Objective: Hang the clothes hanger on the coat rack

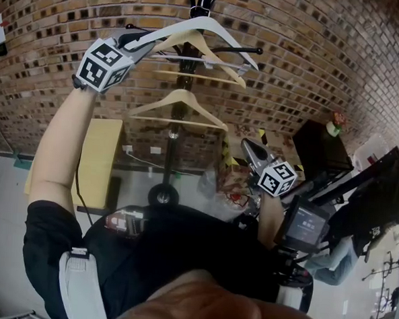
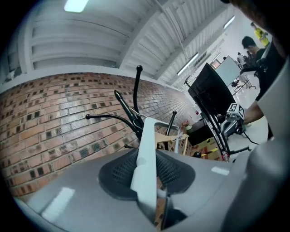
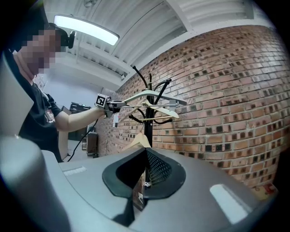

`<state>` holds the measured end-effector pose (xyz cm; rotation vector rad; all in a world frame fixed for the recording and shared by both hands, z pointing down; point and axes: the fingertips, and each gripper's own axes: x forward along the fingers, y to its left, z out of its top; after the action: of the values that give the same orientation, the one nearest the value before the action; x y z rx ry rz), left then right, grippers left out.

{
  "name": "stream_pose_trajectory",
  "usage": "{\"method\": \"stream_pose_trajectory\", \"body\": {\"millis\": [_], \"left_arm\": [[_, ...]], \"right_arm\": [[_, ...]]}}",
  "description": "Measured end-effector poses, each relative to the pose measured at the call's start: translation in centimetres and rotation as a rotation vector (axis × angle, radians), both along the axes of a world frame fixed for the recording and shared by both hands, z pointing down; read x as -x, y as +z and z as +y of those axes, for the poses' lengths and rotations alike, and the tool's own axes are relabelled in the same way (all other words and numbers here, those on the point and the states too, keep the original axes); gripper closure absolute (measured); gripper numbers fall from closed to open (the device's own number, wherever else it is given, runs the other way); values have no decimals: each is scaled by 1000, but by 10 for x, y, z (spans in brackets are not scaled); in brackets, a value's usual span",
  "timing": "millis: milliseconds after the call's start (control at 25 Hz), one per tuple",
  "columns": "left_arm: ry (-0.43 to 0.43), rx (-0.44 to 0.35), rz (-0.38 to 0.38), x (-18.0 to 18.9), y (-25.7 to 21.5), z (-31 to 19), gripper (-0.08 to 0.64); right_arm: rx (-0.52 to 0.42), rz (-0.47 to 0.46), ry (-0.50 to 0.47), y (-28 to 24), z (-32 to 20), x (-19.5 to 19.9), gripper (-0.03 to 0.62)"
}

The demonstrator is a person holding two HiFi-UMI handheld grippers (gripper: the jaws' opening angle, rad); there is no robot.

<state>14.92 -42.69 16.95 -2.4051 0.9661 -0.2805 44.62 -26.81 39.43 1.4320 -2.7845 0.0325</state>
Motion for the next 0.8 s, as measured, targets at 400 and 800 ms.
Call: {"method": "stream_pose_trajectory", "body": {"millis": [400, 800], "left_arm": [[-10, 39, 27, 15, 63, 2, 446], [-15, 63, 102, 22, 78, 18, 448]], "right_arm": [[20, -14, -1, 11, 0, 1, 578], [31, 5, -24, 9, -2, 13, 578]]}}
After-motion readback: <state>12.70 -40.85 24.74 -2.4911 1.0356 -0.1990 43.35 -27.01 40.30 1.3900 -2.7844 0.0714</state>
